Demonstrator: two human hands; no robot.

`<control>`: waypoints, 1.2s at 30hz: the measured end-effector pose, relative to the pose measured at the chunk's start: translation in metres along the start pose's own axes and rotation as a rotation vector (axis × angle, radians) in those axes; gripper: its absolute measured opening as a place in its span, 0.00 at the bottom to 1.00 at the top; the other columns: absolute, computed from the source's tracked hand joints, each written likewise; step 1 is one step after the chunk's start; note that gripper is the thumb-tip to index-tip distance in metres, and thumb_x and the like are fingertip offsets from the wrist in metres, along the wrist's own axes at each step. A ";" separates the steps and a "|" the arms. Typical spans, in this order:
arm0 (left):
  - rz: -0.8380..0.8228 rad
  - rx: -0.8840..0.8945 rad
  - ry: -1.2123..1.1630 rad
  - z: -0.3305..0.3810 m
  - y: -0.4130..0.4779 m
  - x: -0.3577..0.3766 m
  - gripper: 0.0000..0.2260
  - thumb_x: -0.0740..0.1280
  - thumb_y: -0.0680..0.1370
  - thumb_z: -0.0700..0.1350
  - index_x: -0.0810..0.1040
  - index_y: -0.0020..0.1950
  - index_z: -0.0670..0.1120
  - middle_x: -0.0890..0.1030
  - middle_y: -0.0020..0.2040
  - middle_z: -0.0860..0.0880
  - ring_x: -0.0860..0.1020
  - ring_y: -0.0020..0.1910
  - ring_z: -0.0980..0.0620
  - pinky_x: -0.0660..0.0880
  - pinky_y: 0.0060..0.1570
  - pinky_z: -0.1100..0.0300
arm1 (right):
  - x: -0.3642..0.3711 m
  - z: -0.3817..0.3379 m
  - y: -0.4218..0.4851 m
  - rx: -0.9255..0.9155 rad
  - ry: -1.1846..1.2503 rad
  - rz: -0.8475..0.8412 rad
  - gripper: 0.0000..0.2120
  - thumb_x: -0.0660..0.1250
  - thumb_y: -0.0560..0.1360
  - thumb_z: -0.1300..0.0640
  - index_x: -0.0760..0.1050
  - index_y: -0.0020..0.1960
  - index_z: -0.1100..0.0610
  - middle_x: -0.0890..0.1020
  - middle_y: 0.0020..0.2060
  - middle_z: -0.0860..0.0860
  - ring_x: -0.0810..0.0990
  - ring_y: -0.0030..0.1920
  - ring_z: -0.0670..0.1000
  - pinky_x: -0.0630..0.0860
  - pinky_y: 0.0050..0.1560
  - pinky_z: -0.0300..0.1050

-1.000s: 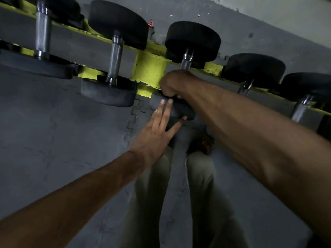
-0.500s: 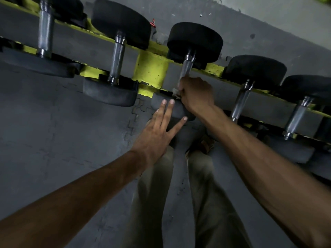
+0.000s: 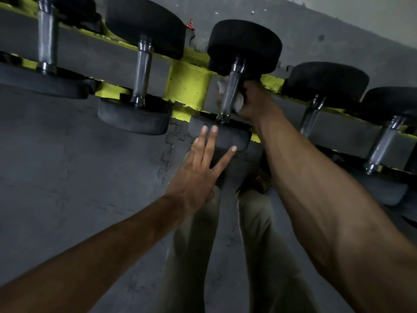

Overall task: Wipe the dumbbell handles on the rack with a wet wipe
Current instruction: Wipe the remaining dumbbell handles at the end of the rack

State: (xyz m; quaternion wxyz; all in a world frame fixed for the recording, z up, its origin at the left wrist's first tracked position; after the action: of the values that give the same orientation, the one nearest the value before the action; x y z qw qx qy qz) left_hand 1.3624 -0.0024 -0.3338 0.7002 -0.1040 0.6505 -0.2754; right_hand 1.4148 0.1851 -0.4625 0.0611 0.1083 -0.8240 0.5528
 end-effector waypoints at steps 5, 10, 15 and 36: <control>-0.017 0.023 -0.001 0.004 -0.002 0.002 0.49 0.67 0.79 0.54 0.31 0.84 0.46 0.31 0.78 0.25 0.37 0.80 0.25 0.52 0.81 0.37 | 0.002 -0.012 0.000 -0.083 0.299 0.026 0.15 0.57 0.80 0.57 0.79 0.45 0.62 0.84 0.37 0.57 0.85 0.35 0.55 0.82 0.37 0.46; -0.007 0.005 -0.033 0.001 -0.001 0.000 0.46 0.65 0.80 0.49 0.33 0.84 0.48 0.31 0.78 0.26 0.37 0.81 0.26 0.54 0.81 0.38 | -0.024 0.012 -0.012 -0.144 0.153 0.142 0.09 0.60 0.74 0.68 0.79 0.47 0.64 0.84 0.45 0.59 0.84 0.45 0.55 0.78 0.54 0.47; 0.007 -0.005 -0.020 0.002 -0.001 0.003 0.46 0.64 0.80 0.49 0.31 0.84 0.48 0.30 0.78 0.26 0.36 0.80 0.26 0.52 0.81 0.38 | -0.034 0.012 -0.003 -0.240 0.029 0.087 0.20 0.59 0.73 0.73 0.78 0.63 0.67 0.80 0.61 0.67 0.81 0.59 0.63 0.77 0.61 0.53; -0.015 -0.021 0.014 0.005 0.000 0.001 0.45 0.61 0.81 0.50 0.29 0.83 0.46 0.30 0.77 0.24 0.37 0.79 0.23 0.52 0.81 0.37 | -0.029 -0.034 -0.053 -0.687 -0.447 0.551 0.09 0.66 0.76 0.52 0.81 0.49 0.56 0.83 0.42 0.53 0.82 0.42 0.53 0.78 0.42 0.48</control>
State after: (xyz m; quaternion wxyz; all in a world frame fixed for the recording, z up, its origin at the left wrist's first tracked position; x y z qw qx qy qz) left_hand 1.3676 -0.0041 -0.3345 0.6922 -0.1145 0.6575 -0.2745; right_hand 1.4553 0.2003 -0.4084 -0.2334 -0.0244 -0.9496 0.2080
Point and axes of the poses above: each hand's wrist, its own y-axis towards the middle knuckle, its own x-axis out of the palm, z = x × y, the point moved 9 cm from there along y, towards the middle knuckle
